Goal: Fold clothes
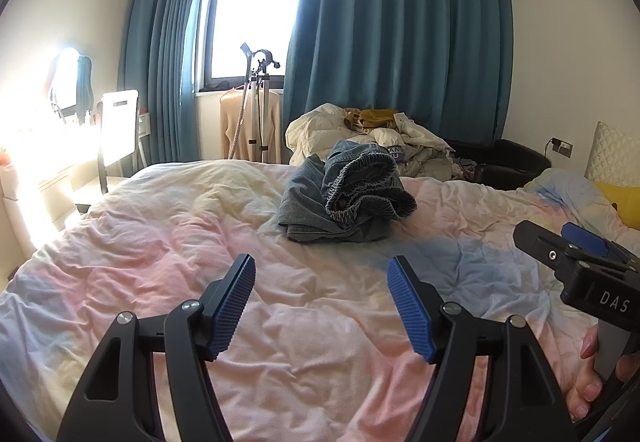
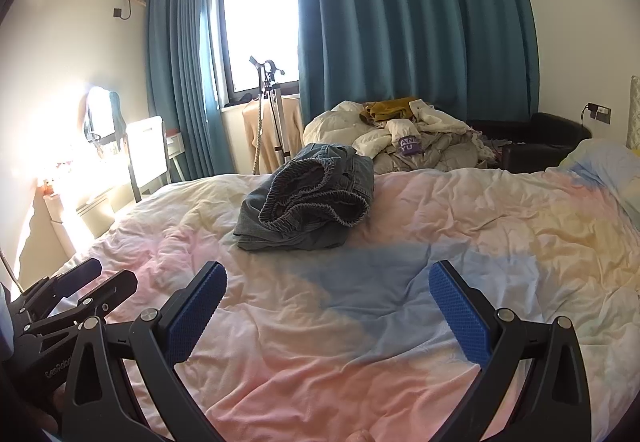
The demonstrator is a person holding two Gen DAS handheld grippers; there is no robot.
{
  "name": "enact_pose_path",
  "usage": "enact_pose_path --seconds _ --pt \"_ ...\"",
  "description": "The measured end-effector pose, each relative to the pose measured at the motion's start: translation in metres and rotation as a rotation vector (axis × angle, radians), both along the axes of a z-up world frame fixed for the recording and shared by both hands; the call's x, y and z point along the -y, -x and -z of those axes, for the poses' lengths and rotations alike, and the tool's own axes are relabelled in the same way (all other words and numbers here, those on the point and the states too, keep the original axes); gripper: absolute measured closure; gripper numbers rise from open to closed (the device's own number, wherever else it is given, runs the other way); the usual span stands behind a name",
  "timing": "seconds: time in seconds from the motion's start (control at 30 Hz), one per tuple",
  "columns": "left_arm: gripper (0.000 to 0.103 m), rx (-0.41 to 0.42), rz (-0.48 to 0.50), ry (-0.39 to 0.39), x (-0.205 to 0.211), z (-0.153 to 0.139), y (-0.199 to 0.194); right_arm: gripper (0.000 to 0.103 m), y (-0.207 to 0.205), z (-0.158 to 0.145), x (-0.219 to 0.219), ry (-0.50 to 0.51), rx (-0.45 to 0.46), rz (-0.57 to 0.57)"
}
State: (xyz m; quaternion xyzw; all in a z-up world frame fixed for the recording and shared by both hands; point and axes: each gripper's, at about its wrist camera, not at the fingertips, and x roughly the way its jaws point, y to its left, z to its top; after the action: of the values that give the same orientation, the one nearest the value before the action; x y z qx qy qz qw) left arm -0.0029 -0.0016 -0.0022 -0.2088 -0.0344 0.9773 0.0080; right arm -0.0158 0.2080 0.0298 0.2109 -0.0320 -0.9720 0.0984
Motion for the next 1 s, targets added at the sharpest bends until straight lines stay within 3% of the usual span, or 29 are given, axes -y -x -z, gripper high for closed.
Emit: enact_pose_path --seconds 0.23,0.43,0.63,1.0 --pt "0.032 0.012 0.011 0.005 -0.007 -0.003 0.021 0.0 0.006 0.002 -0.01 0.037 0.024 0.028" --pt "0.032 0.031 0.065 0.04 -0.025 -0.007 0.067 0.0 0.02 0.008 -0.025 0.092 0.051 0.06" --pt "0.032 0.034 0.102 0.1 -0.048 -0.009 0.131 0.0 0.039 0.019 -0.044 0.169 0.099 0.094" --pt "0.032 0.148 0.021 0.178 -0.045 0.02 0.263 0.0 0.068 0.052 -0.057 0.241 0.177 0.107"
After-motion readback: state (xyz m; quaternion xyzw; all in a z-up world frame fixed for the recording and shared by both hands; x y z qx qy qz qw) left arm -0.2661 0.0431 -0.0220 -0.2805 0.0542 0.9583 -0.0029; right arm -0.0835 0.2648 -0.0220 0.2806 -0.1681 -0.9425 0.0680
